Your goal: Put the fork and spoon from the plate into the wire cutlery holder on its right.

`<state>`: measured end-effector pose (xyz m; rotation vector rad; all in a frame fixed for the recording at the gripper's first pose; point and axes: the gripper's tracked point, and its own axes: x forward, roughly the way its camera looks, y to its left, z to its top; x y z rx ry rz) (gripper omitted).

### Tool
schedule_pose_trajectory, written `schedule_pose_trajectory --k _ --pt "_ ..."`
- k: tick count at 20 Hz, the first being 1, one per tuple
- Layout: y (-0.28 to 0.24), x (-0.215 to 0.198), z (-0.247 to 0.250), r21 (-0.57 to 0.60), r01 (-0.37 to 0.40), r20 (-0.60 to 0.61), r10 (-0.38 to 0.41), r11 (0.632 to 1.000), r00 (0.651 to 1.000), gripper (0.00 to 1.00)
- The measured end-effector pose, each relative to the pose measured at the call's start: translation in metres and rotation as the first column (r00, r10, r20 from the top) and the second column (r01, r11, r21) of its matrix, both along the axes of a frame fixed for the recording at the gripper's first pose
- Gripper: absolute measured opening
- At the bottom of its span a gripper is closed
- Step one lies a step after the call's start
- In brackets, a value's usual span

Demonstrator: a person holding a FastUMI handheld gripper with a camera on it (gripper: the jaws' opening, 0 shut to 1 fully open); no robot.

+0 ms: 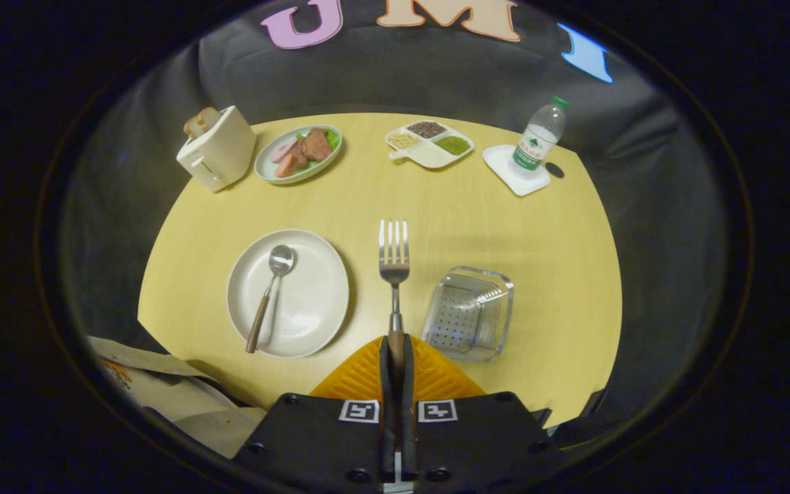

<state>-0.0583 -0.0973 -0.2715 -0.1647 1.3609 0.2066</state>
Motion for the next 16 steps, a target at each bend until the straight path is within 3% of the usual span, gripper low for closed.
schedule_pose_trajectory --k 16 --pt "-0.070 -0.023 -0.011 -0.121 0.030 -0.156 -0.048 0.992 0.987 0.11"
